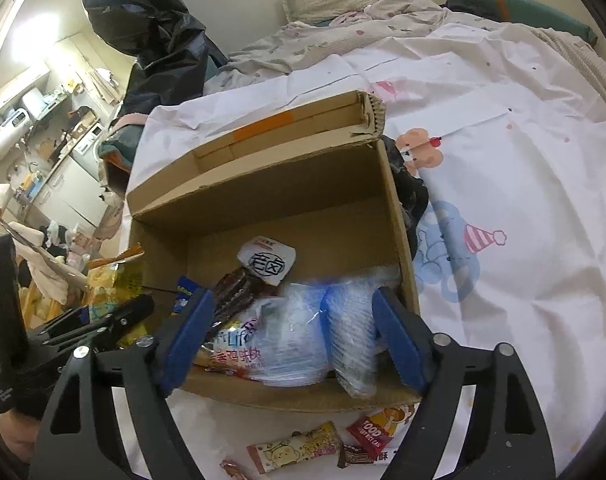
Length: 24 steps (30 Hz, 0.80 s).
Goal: Organize snacks
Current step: 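Drop the cheese bag into the box with the left gripper while the right gripper drops the white bag in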
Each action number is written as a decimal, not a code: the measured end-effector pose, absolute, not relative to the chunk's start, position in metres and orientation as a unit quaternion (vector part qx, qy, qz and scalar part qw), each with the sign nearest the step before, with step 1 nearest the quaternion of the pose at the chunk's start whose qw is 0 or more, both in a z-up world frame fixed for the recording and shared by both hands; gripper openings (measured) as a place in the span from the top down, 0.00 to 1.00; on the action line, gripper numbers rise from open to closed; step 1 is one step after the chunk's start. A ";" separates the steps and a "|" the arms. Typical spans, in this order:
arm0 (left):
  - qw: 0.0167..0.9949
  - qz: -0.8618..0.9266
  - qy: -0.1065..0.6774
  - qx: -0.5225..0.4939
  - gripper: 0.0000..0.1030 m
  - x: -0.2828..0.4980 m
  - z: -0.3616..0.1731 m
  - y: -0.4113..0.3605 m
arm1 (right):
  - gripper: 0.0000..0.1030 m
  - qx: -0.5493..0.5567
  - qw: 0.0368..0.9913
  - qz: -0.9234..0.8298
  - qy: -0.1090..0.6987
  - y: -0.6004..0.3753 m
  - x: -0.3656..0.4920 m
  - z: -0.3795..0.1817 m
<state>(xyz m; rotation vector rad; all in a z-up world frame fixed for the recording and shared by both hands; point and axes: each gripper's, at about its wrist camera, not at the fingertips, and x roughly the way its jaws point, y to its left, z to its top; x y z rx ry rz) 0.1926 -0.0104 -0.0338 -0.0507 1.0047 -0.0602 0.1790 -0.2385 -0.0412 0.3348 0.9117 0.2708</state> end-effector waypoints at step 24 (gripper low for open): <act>0.881 -0.034 0.470 -0.038 0.14 0.187 -0.026 -0.008 | 0.17 0.149 0.879 0.124 0.436 -0.239 0.177 -0.038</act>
